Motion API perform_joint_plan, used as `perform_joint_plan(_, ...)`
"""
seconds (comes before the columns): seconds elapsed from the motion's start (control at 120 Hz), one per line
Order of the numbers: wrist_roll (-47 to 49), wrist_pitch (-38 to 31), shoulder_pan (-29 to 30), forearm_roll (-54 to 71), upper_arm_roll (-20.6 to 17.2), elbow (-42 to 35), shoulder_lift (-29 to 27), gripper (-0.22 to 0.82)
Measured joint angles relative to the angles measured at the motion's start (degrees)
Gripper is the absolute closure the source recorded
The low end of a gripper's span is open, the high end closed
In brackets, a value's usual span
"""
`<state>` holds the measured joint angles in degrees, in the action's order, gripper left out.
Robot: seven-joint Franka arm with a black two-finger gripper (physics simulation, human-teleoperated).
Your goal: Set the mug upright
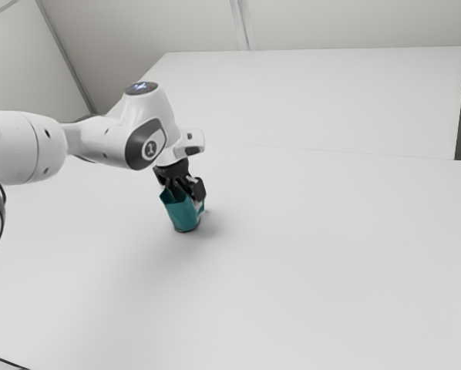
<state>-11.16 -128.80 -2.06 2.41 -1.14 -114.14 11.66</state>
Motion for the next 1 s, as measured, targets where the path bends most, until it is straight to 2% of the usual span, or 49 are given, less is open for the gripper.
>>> perform_joint_plan(0.175,0.8,4.8,-0.1,-1.0,-0.2,2.1,-3.6,0.07)
perform_joint_plan(0.567,0.8,22.3,1.8,-3.3,0.6,21.9,-3.6,0.01)
perform_joint_plan(0.75,0.2,27.2,2.3,-3.2,1.3,23.2,-4.1,0.0)
perform_joint_plan(1.0,-0.5,29.6,2.2,-3.4,1.7,23.3,-4.1,0.0)
